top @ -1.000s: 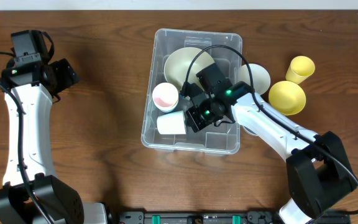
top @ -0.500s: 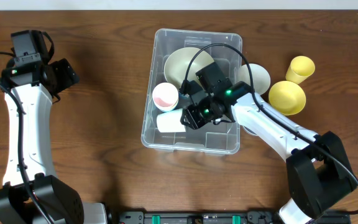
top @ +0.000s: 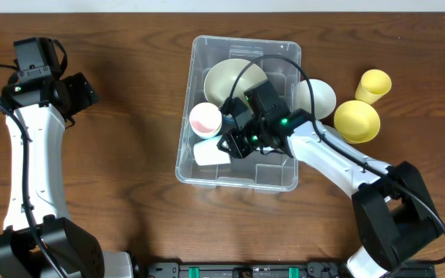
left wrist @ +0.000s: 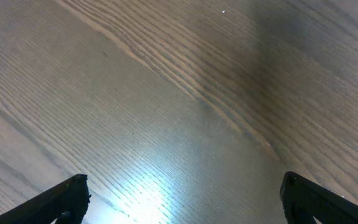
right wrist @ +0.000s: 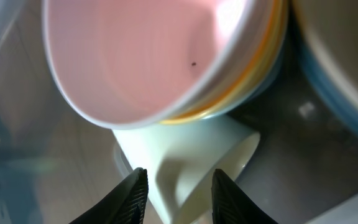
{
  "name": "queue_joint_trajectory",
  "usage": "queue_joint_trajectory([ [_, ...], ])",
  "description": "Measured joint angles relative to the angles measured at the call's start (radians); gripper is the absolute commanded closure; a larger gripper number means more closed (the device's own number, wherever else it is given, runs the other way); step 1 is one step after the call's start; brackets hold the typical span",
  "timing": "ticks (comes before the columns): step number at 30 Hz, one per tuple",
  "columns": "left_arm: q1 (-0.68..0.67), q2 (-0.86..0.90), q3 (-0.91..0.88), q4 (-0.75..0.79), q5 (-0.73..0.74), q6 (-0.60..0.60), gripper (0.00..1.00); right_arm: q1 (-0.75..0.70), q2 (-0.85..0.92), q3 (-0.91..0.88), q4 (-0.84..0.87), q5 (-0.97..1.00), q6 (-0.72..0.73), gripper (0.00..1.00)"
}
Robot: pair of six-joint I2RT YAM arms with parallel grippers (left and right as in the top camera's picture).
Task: Pack container
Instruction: 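Tilt the cream cup upright beside the stacked cups with the right gripper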
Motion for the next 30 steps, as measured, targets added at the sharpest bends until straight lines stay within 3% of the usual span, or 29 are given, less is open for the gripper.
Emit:
queue_joint_trajectory([
  [5, 0.0, 0.0, 0.0, 0.0, 0.0, 0.0, 0.02, 0.0, 0.0, -0.035, 0.011, -0.014, 0.018, 0.65],
  [12, 0.0, 0.0, 0.0, 0.0, 0.0, 0.0, 0.02, 0.001, 0.0, -0.035, 0.014, -0.031, 0.031, 0.85],
  [19, 0.0, 0.0, 0.0, 0.0, 0.0, 0.0, 0.02, 0.005, 0.0, -0.035, 0.015, -0.068, 0.039, 0.9],
  [22, 0.0, 0.0, 0.0, 0.0, 0.0, 0.0, 0.02, 0.011, 0.0, -0.035, 0.019, -0.087, 0.047, 0.98],
  [30, 0.0, 0.0, 0.0, 0.0, 0.0, 0.0, 0.02, 0.023, -0.001, -0.034, 0.024, -0.121, 0.058, 0.99],
])
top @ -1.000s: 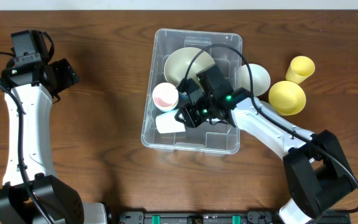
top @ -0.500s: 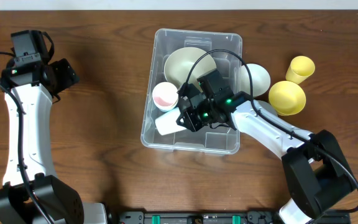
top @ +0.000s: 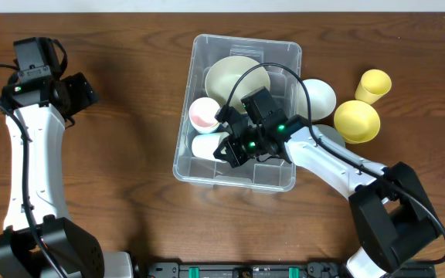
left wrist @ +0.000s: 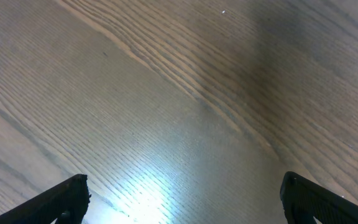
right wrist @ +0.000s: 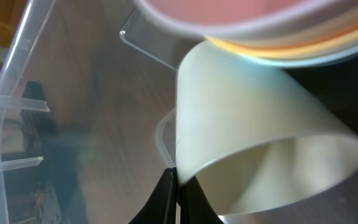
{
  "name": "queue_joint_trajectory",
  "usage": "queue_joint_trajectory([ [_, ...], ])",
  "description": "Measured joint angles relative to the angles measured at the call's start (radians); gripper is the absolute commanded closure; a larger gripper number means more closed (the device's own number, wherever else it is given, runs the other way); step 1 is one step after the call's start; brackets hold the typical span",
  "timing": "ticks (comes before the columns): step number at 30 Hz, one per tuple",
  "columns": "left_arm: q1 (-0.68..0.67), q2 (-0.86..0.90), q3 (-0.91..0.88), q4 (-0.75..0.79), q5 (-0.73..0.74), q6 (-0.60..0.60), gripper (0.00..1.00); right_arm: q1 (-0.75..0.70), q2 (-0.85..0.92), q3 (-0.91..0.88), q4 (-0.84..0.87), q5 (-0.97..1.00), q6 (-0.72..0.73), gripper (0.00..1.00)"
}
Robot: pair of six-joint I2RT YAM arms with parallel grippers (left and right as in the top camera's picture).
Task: Pack container
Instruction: 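Tilt the cream cup upright beside the stacked cups with the right gripper, then push the cream cup further into the container's lower left corner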
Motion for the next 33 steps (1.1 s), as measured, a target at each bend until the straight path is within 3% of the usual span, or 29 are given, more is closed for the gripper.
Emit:
queue_joint_trajectory([
  [9, 0.0, 0.0, 0.0, 0.0, 0.0, 0.0, 0.02, 0.0, -0.026, 0.0, -0.045, 0.041, 0.001, 0.99],
  [20, 0.0, 0.0, 0.0, 0.0, 0.0, 0.0, 0.02, 0.036, -0.144, 0.08, -0.359, 0.288, -0.002, 0.99],
  [33, 0.0, 0.0, 0.0, 0.0, 0.0, 0.0, 0.02, 0.159, -0.144, 0.165, -0.417, 0.46, -0.007, 0.99],
])
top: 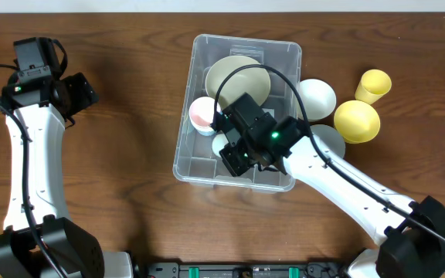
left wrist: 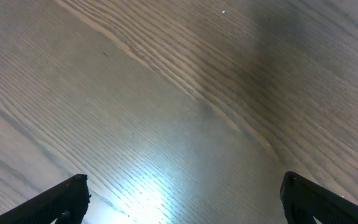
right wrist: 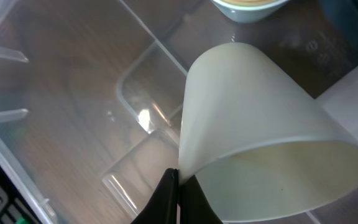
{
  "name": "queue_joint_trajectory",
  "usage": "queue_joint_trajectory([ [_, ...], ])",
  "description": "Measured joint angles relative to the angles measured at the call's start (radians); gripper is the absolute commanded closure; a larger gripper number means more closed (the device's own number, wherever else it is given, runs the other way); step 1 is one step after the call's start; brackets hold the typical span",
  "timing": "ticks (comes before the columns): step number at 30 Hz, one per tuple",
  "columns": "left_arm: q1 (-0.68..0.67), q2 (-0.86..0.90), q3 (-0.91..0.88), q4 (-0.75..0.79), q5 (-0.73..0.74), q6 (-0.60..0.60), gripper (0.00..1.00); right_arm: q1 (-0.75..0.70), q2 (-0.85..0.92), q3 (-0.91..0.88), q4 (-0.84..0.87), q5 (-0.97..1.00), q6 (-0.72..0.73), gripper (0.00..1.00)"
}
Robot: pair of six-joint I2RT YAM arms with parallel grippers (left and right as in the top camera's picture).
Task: Pack container
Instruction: 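Push the cream cup further into the container's lower left corner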
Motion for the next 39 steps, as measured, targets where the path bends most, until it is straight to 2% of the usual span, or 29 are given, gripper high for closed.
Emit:
queue_joint_trajectory([
  [9, 0.0, 0.0, 0.0, 0.0, 0.0, 0.0, 0.02, 0.032, 0.0, 0.004, -0.006, 0.057, -0.04, 0.99],
  [16, 0.0, 0.0, 0.0, 0.0, 0.0, 0.0, 0.02, 0.091, 0.011, 0.079, -0.064, 0.109, -0.081, 0.99],
  [27, 0.0, 0.0, 0.0, 0.0, 0.0, 0.0, 0.02, 0.098, 0.163, 0.342, -0.249, 0.147, -0.105, 0.99],
  [39, 0.0, 0.0, 0.0, 0.0, 0.0, 0.0, 0.02, 0.098, 0.33, 0.364, -0.274, 0.128, -0.113, 0.99],
])
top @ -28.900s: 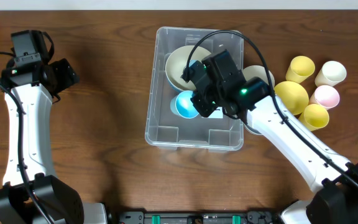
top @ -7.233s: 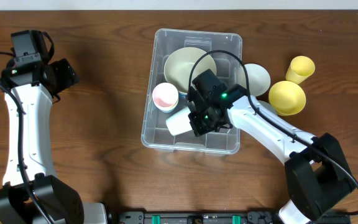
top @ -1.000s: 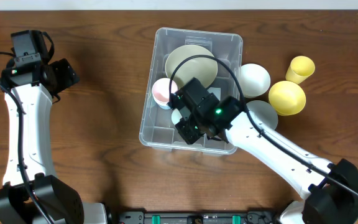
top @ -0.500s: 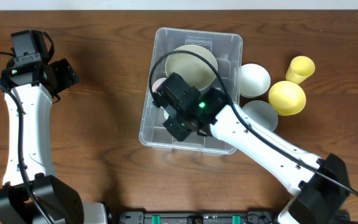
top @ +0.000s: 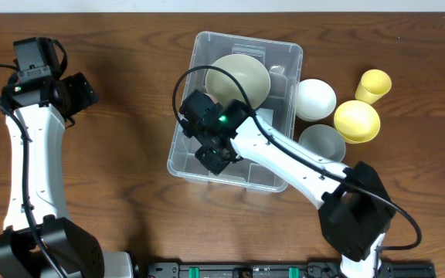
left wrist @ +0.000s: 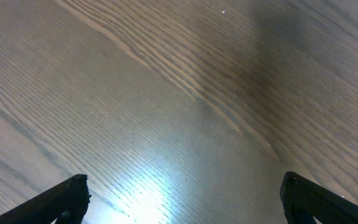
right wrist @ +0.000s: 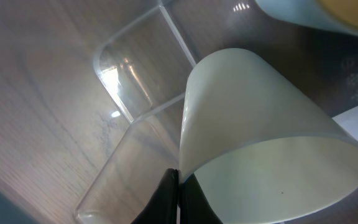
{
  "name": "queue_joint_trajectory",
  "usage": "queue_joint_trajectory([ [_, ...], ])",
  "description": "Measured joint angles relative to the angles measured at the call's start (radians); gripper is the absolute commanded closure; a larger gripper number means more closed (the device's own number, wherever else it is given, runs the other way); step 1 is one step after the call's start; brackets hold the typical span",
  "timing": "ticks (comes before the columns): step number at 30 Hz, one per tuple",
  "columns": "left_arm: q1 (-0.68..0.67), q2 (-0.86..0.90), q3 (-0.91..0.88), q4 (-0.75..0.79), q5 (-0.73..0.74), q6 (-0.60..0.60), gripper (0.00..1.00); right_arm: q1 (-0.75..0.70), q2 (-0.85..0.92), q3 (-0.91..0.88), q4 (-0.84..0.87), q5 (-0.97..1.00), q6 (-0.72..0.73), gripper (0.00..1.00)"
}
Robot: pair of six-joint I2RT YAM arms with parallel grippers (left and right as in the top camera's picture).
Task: Pack container
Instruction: 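Push the cream cup further into the container's lower left corner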
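The clear plastic container (top: 246, 40) stands mid-table with a large cream bowl (top: 239, 77) in its back half. My right gripper (top: 212, 152) hangs over the container's front-left part. In the right wrist view this gripper (right wrist: 176, 186) is shut on the rim of a cream cup (right wrist: 247, 149), held tilted above the container's ribbed floor (right wrist: 135, 81). A pale blue and yellow rim (right wrist: 328, 12) of stacked cups shows at the top right. My left gripper (left wrist: 179, 208) is open over bare wood at the far left, with nothing between its fingers (left wrist: 67, 199).
Right of the container sit a white bowl (top: 315, 99), a grey bowl (top: 321, 143), a yellow bowl (top: 356, 121) and a yellow cup (top: 374, 85). The left arm (top: 33, 154) stretches along the table's left side.
My right gripper has moved left with the cream cup, from the container's front middle to its front-left part. The stacked cups now show only at the view's corner. The left arm is unchanged.
First my right gripper stood open around the cream cup lying under the pink stacked cups in the container. Then it was shut on the cup's rim. After that it held the cup clear of the stack, and now holds it over the front-left floor.
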Motion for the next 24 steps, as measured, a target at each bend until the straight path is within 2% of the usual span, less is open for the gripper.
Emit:
queue_joint_trajectory([
  [2, 0.0, 0.0, 0.0, 0.0, 0.0, 0.0, 0.02, 0.0, 0.001, 0.0, 0.001, -0.003, -0.002, 0.99],
  [3, 0.0, 0.0, 0.0, 0.0, 0.0, 0.0, 0.02, 0.0, 0.001, 0.0, 0.001, -0.003, -0.002, 0.94],
  [4, 0.0, 0.0, 0.0, 0.0, 0.0, 0.0, 0.02, 0.0, 0.001, 0.0, 0.001, -0.004, -0.005, 0.82],
  [6, 0.0, 0.0, 0.0, 0.0, 0.0, 0.0, 0.02, 0.0, 0.001, 0.0, 0.002, -0.012, -0.021, 0.7],
  [11, 0.0, 0.0, 0.0, 0.0, 0.0, 0.0, 0.02, 0.0, 0.001, 0.0, 0.006, -0.042, -0.038, 0.57],
  [19, 0.0, 0.0, 0.0, 0.0, 0.0, 0.0, 0.02, 0.0, 0.001, 0.012, 0.034, -0.057, -0.043, 0.51],
  [24, 0.0, 0.0, 0.0, 0.0, 0.0, 0.0, 0.02, 0.0, 0.001, 0.097, 0.026, -0.06, -0.045, 0.48],
])
